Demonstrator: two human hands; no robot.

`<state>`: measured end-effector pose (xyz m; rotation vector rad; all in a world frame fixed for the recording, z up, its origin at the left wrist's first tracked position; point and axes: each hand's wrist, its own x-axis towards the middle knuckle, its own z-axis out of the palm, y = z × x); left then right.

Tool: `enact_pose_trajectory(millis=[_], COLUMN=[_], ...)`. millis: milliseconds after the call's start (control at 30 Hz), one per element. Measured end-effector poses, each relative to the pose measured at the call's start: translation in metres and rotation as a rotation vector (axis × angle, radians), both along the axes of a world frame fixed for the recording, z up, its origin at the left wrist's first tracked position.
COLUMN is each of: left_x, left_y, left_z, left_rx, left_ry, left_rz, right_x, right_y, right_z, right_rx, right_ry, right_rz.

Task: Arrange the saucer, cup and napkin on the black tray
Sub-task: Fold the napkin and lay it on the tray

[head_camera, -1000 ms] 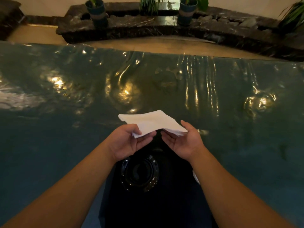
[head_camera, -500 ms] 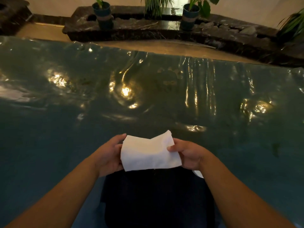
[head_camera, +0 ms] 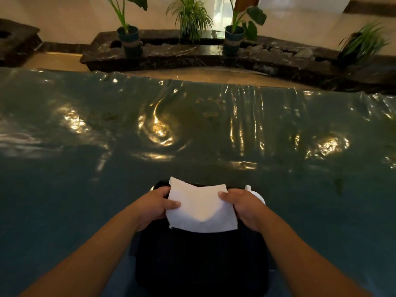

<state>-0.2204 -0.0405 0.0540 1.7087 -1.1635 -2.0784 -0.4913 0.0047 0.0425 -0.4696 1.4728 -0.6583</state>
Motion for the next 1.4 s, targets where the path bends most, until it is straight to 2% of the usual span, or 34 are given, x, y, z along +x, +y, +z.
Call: enact_pose_trajectory(millis=[200,333,400,500,600,733,900,1033,1167,1300,1400], left_x=[-0.01,-0.011,-0.009,-0.012,-0.017,-0.02,-0.011,-0.002,-0.001,0.003,0.009], left_y=[0.01,0.017,0.019,0.025,0.038,0.063,0.1,0.124,0.134,0.136,0.138], left_z=[0.027,0.036,0.038,0.042,0.041,0.019,-0.016,-0.039,-0.055,-0.071,-0.07], left_rx=[-0.089,-0.186,-0.174,-0.086,-0.044,-0.098,-0.032,-0.028,0.007,-0.15,-0.311], left_ry=[0.014,-0.079,-0.072,0.036,0.085,-0.093,-0.115,-0.236,-0.309,-0.529,-0.635], left_rz=[0.177,0.136,0.13,0.191,0.24,0.323,0.237,0.082,0.104,-0.101,-0.131], right_x=[-0.017,-0.032,-0.039,-0.04,-0.033,-0.026,-0.018,-0.013,-0.005,0.001,0.004], right_y=[0.021,0.035,0.042,0.051,0.06,0.081,0.111,0.131,0.137,0.135,0.139], right_z=[0.03,0.048,0.052,0.058,0.061,0.044,0.01,-0.021,-0.039,-0.052,-0.053], right_rx=[-0.072,-0.124,-0.126,-0.129,-0.1,-0.083,-0.021,0.044,0.105,0.154,0.086], right_ry=[0.11,0.233,0.18,0.093,0.003,0.078,0.245,0.291,0.375,0.493,0.722], right_rz=[-0.067,-0.079,-0.056,-0.026,-0.07,-0.145,-0.014,0.128,0.211,0.335,0.48])
